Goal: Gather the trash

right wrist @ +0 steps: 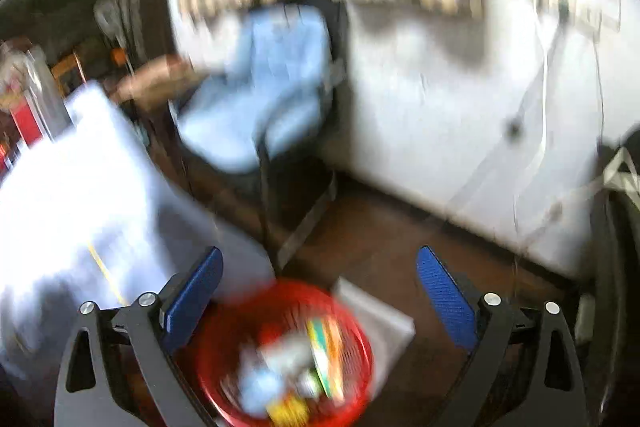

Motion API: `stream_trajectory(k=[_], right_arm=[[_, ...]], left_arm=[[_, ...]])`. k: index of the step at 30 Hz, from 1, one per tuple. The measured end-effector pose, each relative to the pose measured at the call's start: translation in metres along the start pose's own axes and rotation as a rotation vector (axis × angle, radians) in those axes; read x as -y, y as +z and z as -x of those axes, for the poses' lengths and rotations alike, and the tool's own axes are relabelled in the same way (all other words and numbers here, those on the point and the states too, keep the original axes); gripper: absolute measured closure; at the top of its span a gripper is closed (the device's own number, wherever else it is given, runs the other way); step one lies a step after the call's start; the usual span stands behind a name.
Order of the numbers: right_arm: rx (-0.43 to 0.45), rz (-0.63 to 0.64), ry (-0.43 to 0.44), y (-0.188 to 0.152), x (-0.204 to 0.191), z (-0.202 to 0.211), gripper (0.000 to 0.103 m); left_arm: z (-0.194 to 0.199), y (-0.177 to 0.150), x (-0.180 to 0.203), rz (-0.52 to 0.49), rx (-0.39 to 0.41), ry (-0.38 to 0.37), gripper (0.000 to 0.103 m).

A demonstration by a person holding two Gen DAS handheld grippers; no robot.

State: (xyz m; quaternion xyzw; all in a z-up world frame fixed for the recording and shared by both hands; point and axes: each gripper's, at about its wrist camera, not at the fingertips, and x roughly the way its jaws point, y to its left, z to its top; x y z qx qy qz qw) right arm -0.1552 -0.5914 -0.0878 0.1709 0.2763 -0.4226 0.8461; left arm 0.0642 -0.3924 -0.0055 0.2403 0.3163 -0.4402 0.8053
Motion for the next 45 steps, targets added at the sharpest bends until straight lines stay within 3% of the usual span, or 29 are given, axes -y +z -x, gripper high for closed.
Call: stream_trajectory(k=[4, 8, 12, 16, 20, 24, 27, 33, 36, 38, 41, 45], right_arm=[[0.013, 0.009, 0.035, 0.035, -0.048, -0.009, 0.006], [-0.017, 0.065, -0.131, 0.045, -0.077, -0.028, 0.006], [-0.226, -0.062, -0.271, 0.03, -0.069, -0.055, 0.006], [-0.392, -0.193, -0.359, 0.013, -0.056, -0.079, 0.006], [-0.419, -0.223, -0.412, 0.013, -0.051, -0.064, 0.006], [-0.443, -0.218, -0.41, 0.001, -0.043, -0.043, 0.006], [-0.406, -0.198, -0.406, -0.013, -0.027, -0.021, 0.006], [-0.325, -0.157, -0.308, -0.08, 0.004, 0.016, 0.006], [-0.36, -0.173, -0.233, -0.101, 0.017, 0.018, 0.006], [-0.387, -0.156, -0.151, -0.104, 0.023, 0.012, 0.006], [-0.392, -0.115, -0.122, -0.108, 0.034, 0.007, 0.006], [-0.42, -0.066, -0.116, -0.125, 0.052, 0.003, 0.006]], left_arm=[[-0.029, 0.014, -0.009, -0.078, -0.031, -0.04, 0.007], [-0.055, 0.022, 0.001, -0.243, -0.029, -0.135, 0.007], [-0.083, 0.02, -0.008, -0.376, -0.019, -0.255, 0.007], [-0.105, 0.011, -0.045, -0.253, -0.079, -0.337, 0.007], [-0.112, 0.004, -0.08, -0.088, -0.12, -0.368, 0.007], [-0.106, -0.001, -0.106, 0.061, -0.138, -0.418, 0.007], [-0.092, -0.009, -0.103, 0.055, -0.132, -0.42, 0.007], [-0.049, -0.023, -0.034, -0.169, -0.053, -0.256, 0.007], [-0.029, -0.032, 0.018, -0.241, -0.071, -0.21, 0.007], [-0.02, -0.04, 0.052, -0.249, -0.096, -0.238, 0.007], [-0.019, -0.057, 0.108, -0.269, -0.121, -0.28, 0.007], [-0.043, -0.081, 0.174, -0.304, -0.165, -0.282, 0.007]])
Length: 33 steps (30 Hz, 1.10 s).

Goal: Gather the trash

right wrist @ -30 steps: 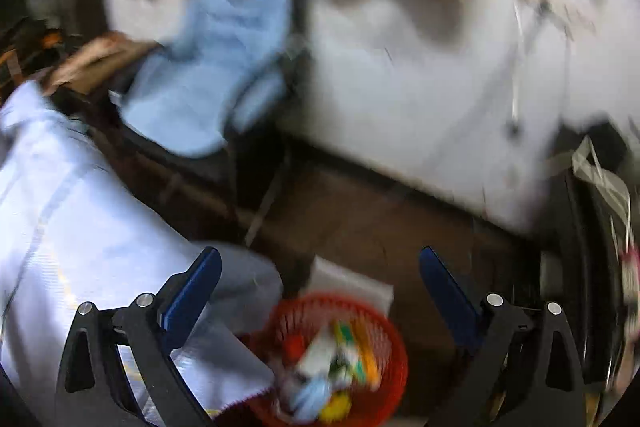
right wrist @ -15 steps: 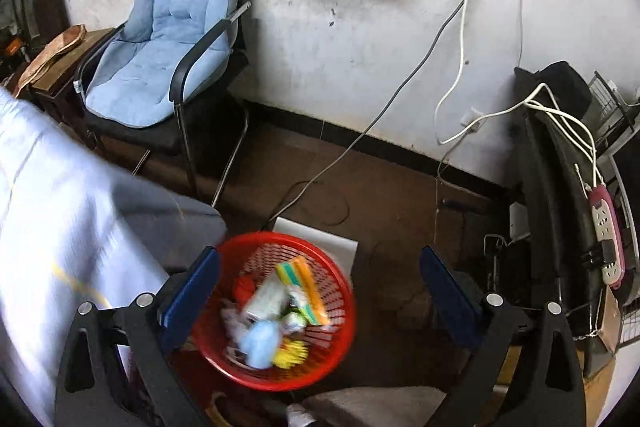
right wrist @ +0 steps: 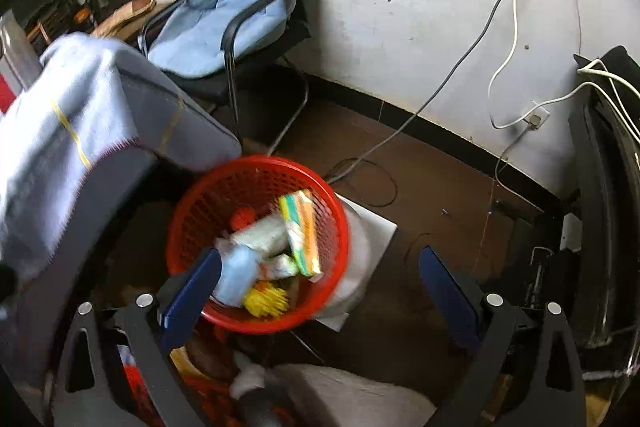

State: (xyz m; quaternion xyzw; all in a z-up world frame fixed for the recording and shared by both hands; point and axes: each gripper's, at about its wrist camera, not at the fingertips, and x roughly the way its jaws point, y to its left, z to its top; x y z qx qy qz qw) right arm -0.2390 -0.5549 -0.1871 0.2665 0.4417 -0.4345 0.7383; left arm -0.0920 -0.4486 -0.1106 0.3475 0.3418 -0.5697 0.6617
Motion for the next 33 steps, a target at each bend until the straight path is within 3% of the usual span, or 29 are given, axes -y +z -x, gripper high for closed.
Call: stream_trajectory(k=[6, 14, 22, 27, 33], right_arm=[[-0.062, 0.009, -0.003, -0.018, 0.028, -0.036, 0.006], [-0.149, 0.0, 0.034, -0.021, 0.034, -0.069, 0.006], [-0.189, 0.006, 0.032, -0.021, 0.037, -0.084, 0.006], [-0.199, 0.016, 0.041, -0.021, 0.032, -0.086, 0.006], [-0.188, 0.032, 0.04, -0.016, 0.026, -0.081, 0.006]], left_arm=[[-0.075, -0.009, 0.031, 0.04, -0.132, 0.006, 0.007], [-0.117, -0.015, 0.02, 0.085, -0.239, 0.034, 0.007], [-0.13, -0.013, 0.019, 0.089, -0.262, 0.038, 0.007], [-0.127, -0.012, 0.023, 0.066, -0.224, 0.073, 0.007], [-0.123, -0.01, 0.02, 0.094, -0.207, 0.06, 0.007]])
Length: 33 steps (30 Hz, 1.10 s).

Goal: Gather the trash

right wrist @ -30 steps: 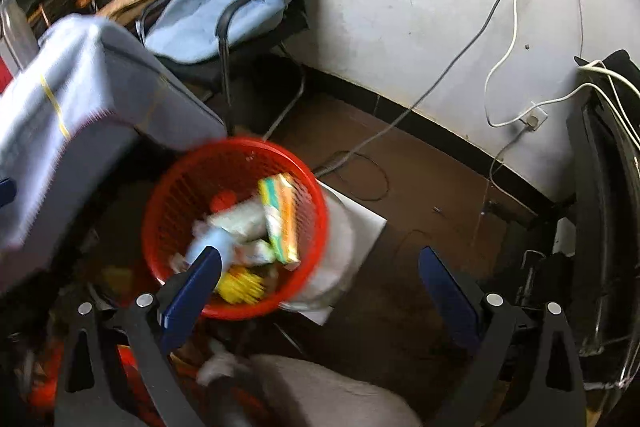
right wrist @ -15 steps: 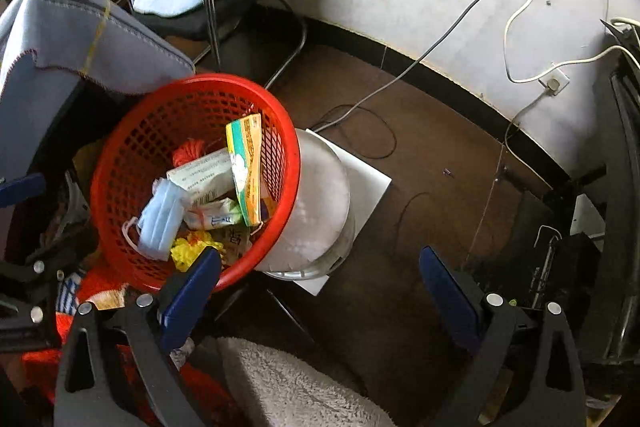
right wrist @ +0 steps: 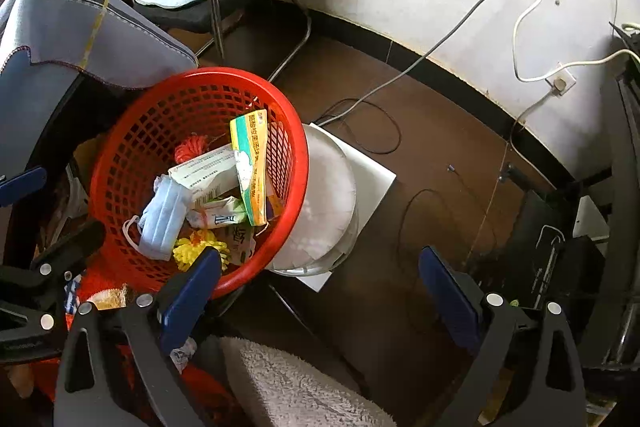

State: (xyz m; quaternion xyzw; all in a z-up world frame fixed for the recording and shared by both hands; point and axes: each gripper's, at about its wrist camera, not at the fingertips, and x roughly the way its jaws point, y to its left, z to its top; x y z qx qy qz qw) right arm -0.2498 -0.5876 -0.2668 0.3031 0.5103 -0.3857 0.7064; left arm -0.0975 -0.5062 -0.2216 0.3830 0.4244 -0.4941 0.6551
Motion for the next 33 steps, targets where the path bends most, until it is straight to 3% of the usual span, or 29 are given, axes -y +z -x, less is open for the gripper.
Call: stream_trajectory(k=[33], right_arm=[[-0.014, 0.024, 0.022, 0.001, -0.012, -0.001, 0.006]], left_arm=[[0.0, -0.001, -0.003, 0.015, 0.005, 0.008, 0.007]])
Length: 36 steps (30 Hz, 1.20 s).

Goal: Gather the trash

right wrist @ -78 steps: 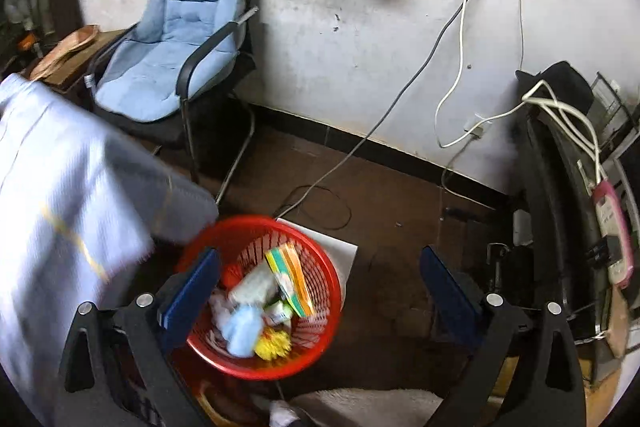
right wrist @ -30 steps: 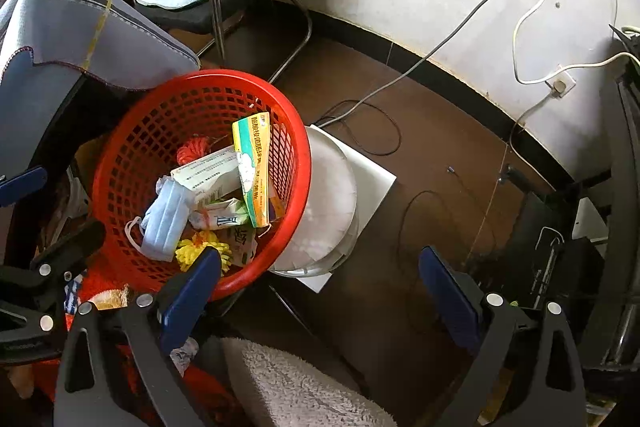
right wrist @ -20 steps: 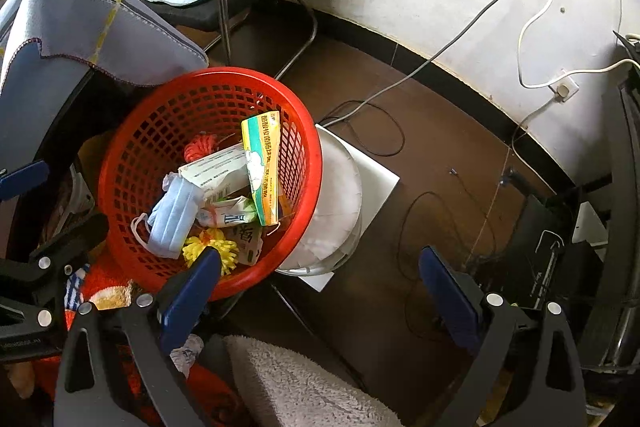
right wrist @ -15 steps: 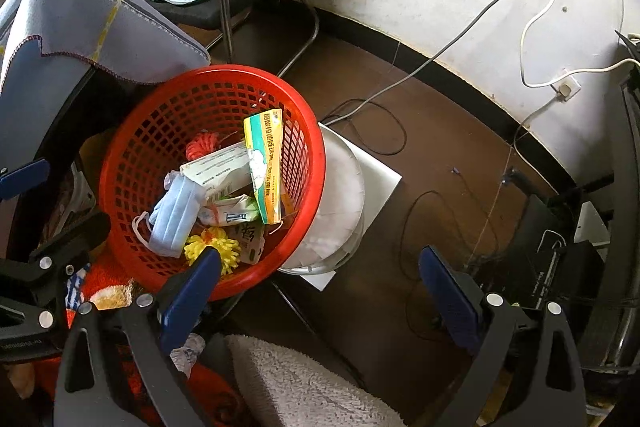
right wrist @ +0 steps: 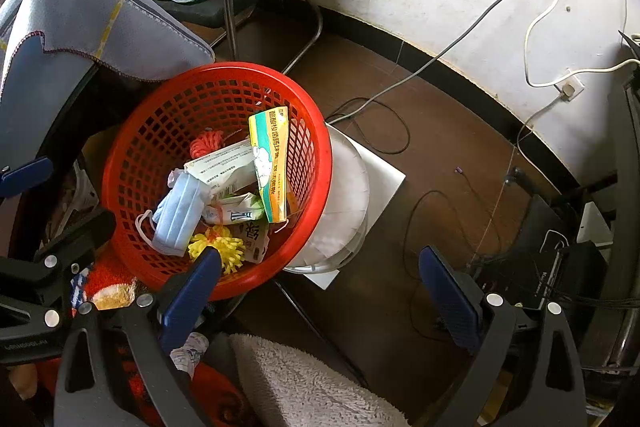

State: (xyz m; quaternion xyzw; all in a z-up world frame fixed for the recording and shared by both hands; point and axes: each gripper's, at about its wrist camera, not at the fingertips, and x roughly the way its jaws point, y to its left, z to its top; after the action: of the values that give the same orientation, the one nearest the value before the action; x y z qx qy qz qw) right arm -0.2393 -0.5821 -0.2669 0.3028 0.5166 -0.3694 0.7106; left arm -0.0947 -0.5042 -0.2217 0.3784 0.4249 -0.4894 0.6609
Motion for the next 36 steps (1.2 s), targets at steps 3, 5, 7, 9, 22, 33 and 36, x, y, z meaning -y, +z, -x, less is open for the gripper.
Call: stream_trajectory(k=[3, 5, 7, 9, 22, 33, 36], right_arm=[[-0.003, -0.002, 0.003, 0.0005, 0.0003, -0.0014, 0.006], [-0.004, -0.002, 0.004, 0.0009, 0.0001, -0.0022, 0.006], [-0.004, -0.002, 0.005, 0.0008, -0.0001, -0.0023, 0.006], [-0.005, -0.002, 0.006, 0.0007, 0.0001, -0.0025, 0.006], [-0.019, -0.003, 0.015, 0.0009, 0.0005, -0.0066, 0.006], [-0.022, 0.003, 0.018, 0.0022, 0.0002, -0.0076, 0.006], [-0.023, 0.003, 0.019, 0.0027, -0.0001, -0.0076, 0.006]], left_arm=[[-0.0004, -0.0004, -0.0007, -0.001, -0.001, 0.0, 0.007], [-0.0009, -0.0005, -0.0009, 0.0, -0.001, 0.001, 0.007], [-0.001, -0.0006, -0.0012, 0.0, -0.001, 0.006, 0.007], [-0.0016, -0.0005, -0.0012, 0.0, -0.002, 0.01, 0.007], [-0.0044, -0.0004, -0.0051, 0.015, -0.004, 0.016, 0.007], [-0.0055, 0.0005, -0.0059, 0.016, -0.012, 0.017, 0.007], [-0.0058, 0.0002, -0.0065, 0.017, -0.014, 0.017, 0.007]])
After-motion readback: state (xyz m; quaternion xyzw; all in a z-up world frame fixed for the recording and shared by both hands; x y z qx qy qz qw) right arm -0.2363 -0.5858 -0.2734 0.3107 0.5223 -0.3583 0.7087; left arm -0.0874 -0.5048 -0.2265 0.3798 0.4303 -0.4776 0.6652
